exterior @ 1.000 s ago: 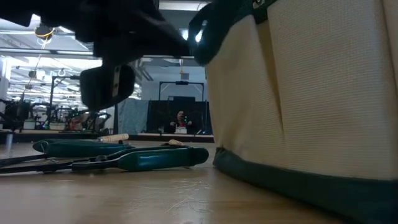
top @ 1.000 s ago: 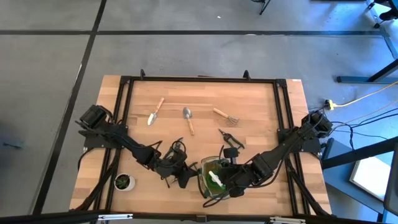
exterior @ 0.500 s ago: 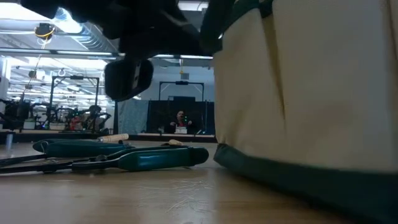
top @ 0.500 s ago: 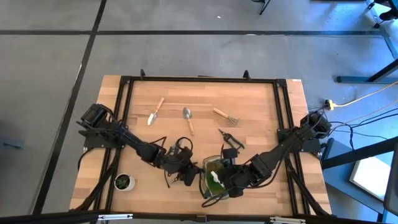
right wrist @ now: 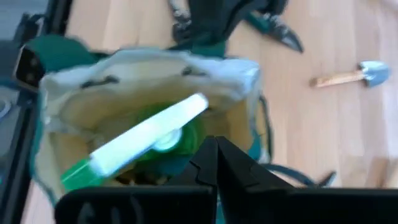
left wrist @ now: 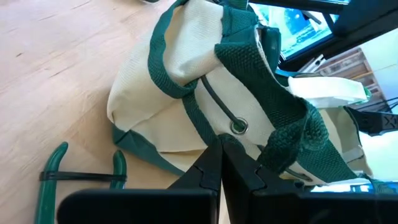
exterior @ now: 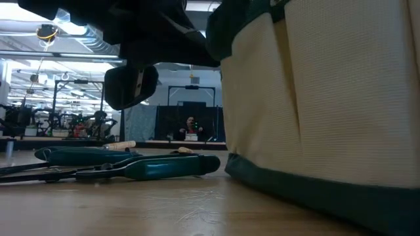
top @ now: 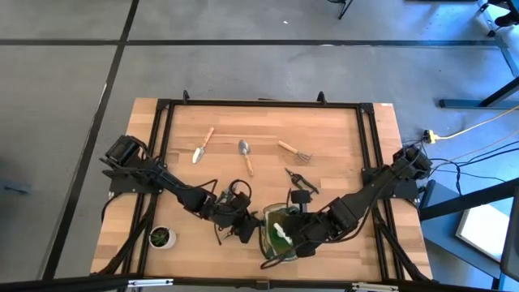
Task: Pick & Place Garden tools in Gardening bag
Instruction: Put the green shear scissors into the gardening bag
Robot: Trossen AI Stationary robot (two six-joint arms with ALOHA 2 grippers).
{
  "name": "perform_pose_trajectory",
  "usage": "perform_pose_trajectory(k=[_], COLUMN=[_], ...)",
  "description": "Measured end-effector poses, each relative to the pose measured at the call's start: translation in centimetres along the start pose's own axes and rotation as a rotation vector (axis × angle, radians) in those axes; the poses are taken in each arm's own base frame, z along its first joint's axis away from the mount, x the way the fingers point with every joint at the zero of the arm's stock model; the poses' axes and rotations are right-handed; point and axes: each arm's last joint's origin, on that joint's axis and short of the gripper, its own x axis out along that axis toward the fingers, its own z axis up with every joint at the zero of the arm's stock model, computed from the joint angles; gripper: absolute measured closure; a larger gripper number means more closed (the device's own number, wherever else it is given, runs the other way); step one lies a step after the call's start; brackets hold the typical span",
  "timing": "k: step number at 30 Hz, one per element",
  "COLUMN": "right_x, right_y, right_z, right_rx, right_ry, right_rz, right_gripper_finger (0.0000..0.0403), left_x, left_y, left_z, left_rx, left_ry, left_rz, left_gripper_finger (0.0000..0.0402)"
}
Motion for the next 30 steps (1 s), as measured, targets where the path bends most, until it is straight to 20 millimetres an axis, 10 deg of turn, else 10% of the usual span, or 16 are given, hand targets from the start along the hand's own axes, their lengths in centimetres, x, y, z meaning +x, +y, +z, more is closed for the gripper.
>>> perform_pose_trajectory(k=[13, 23, 30], right_x=[1.9, 3.2, 4.1], right_y=[-7.4, -10.5, -11.3], right_z=[-0.5, 0.4, -0.3], right_rx=[0.822, 0.876, 0.912], right_ry=[0.319, 0.479, 0.502], right_rz=[-0.165, 0.127, 0.064], right_gripper_finger=[0.0313, 0.0151, 0.0135], left_x=[0.0, -0.1, -0.4], left_y=[0.0, -0.1, -0.3], left_z=[0.0, -0.3, -0.7], left_rx=[0.007, 0.020, 0.027], left_ry=[-0.009, -0.021, -0.042], left_rz=[0.005, 0.009, 0.016], left_gripper_finger=[0.0400, 0.0400, 0.0401])
